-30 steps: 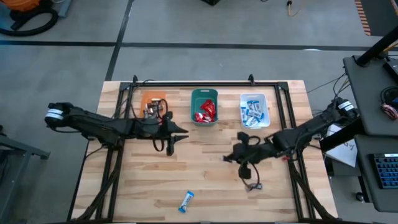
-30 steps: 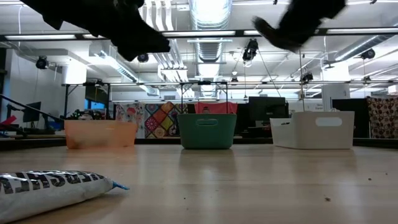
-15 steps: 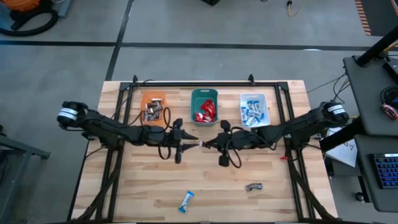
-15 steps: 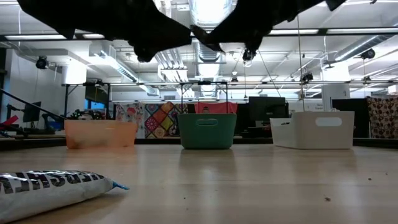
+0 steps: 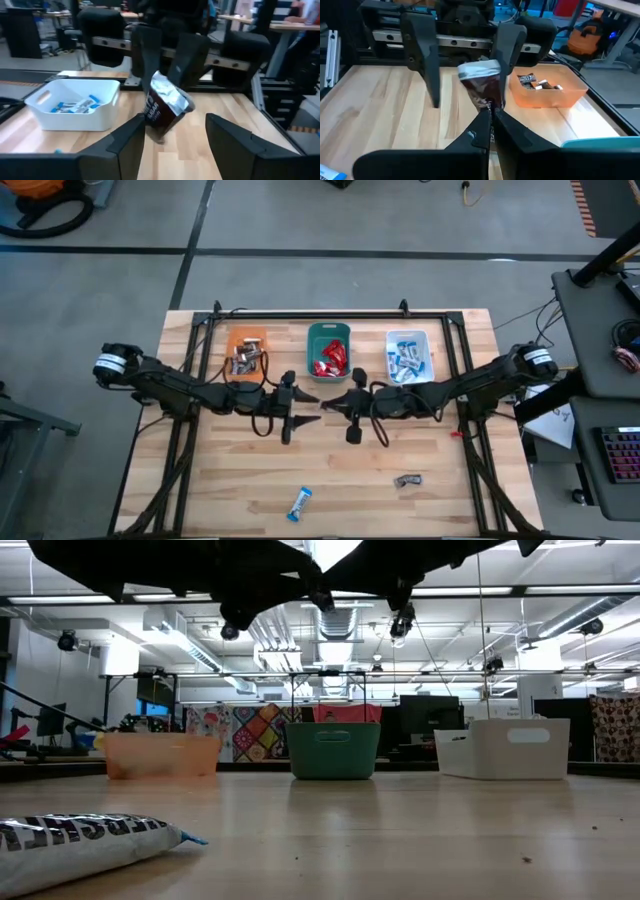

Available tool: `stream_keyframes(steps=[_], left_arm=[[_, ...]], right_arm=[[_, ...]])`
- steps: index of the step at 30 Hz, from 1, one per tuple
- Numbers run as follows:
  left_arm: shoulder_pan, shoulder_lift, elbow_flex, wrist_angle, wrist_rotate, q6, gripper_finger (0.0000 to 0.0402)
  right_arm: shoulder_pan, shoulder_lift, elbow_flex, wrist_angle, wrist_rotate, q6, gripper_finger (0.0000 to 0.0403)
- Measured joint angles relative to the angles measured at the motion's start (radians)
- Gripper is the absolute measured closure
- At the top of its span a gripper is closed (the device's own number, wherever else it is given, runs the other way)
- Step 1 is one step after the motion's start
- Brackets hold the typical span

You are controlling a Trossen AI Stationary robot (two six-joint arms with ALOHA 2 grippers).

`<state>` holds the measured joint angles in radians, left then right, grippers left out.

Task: Organize candy in baskets
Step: Put the black chocolate bar into the orange bin

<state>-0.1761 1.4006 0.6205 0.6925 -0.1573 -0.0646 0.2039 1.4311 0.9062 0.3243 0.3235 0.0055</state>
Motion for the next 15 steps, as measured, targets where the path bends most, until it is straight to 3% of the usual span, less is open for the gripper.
stream_keyframes(steps=[6, 15], left_arm=[[0.0, 0.0, 0.0, 0.004, -0.072, -0.004, 0.0243], [0.0, -0.005, 0.001, -0.045, -0.079, -0.004, 0.0375]], right_arm=[[0.0, 0.012, 0.0, 0.003, 0.019, -0.028, 0.0391], [0.0, 0.015, 0.001, -0.04, 0.02, -0.024, 0.0391]])
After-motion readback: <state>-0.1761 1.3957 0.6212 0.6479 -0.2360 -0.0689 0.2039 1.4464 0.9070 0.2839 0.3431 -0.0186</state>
